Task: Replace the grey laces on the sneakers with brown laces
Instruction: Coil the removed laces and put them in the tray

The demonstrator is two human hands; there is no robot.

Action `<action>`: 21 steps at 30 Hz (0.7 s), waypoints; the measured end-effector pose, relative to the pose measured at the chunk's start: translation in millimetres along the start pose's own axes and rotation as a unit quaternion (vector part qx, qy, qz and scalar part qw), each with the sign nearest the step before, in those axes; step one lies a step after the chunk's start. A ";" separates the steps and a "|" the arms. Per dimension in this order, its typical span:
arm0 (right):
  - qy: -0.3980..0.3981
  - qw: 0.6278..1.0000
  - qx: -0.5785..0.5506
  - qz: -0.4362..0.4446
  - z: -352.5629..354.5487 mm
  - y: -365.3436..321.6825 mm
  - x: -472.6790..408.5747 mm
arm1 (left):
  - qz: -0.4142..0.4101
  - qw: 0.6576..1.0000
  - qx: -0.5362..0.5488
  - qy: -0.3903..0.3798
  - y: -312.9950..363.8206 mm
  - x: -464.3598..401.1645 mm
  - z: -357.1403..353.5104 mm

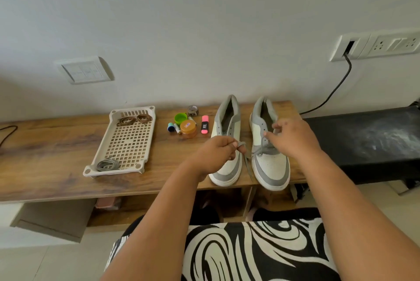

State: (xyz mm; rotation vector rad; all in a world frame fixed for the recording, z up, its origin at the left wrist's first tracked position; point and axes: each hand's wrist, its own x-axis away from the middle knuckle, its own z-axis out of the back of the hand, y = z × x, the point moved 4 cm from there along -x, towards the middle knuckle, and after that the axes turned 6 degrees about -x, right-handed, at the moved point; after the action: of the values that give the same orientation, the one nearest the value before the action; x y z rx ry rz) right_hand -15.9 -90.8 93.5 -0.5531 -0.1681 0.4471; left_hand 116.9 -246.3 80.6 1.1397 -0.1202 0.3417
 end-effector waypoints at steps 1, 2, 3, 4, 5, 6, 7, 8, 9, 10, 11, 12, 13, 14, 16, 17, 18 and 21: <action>0.010 0.999 -0.009 0.043 1.4 -8.9 1.4 | 0.003 1.000 0.013 -0.003 0.2 -0.3 0.4; -0.001 0.995 -0.017 0.099 0.9 -18.6 3.4 | 0.008 1.000 0.027 -0.007 0.5 -0.4 0.5; -0.030 0.987 -0.033 0.152 -1.0 -28.8 6.8 | 0.012 0.999 0.045 -0.012 0.6 -0.5 0.4; -0.064 0.978 -0.059 0.191 -5.1 -38.0 10.6 | 0.017 0.997 0.071 -0.018 0.6 -0.6 0.7; -0.092 0.969 -0.080 0.215 -11.3 -43.9 14.3 | 0.022 0.994 0.101 -0.028 0.4 -0.9 1.0; -0.102 0.964 -0.089 0.228 -18.0 -46.4 16.4 | 0.025 0.990 0.135 -0.040 0.8 -0.5 1.3; -0.099 0.962 -0.095 0.236 -22.5 -48.2 18.1 | 0.026 0.984 0.166 -0.054 1.3 -0.3 1.1; -0.095 0.962 -0.098 0.238 -25.5 -48.9 18.4 | 0.025 0.979 0.192 -0.067 2.1 0.4 0.7; -0.091 0.962 -0.103 0.236 -26.7 -49.9 18.7 | 0.023 0.974 0.213 -0.077 3.3 1.1 0.5; -0.091 0.962 -0.111 0.233 -26.9 -50.2 18.4 | 0.021 0.969 0.231 -0.084 4.5 1.7 0.6; -0.088 0.961 -0.122 0.231 -25.9 -49.9 17.8 | 0.020 0.964 0.248 -0.089 5.7 2.2 0.7; -0.078 0.961 -0.129 0.230 -24.0 -49.0 16.7 | 0.018 0.960 0.262 -0.094 6.5 2.3 1.2; -0.065 0.962 -0.132 0.229 -21.7 -48.2 16.3 | 0.016 0.957 0.271 -0.100 7.5 2.6 1.6; -0.056 0.964 -0.133 0.225 -20.3 -47.0 15.9 | 0.011 0.955 0.276 -0.108 8.7 3.3 1.9; -0.050 0.965 -0.139 0.218 -19.1 -44.7 15.1 | 0.002 0.954 0.269 -0.128 10.6 4.8 1.1; -0.050 0.965 -0.141 0.217 -19.5 -44.1 14.7 | -0.001 0.956 0.258 -0.136 11.1 5.6 0.4; -0.046 0.964 -0.143 0.218 -20.0 -43.4 14.4 | -0.001 0.959 0.245 -0.141 11.4 6.3 -0.5; -0.015 0.964 -0.138 0.226 -20.7 -40.6 11.9 | 0.001 0.967 0.215 -0.137 11.4 6.8 -1.7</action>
State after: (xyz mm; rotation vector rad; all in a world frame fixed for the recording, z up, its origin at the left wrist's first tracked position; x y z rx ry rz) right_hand 15.1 -125.9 98.4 -0.8645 -0.1318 0.8858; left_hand 119.5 -239.0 91.6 1.6147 -0.3002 0.2131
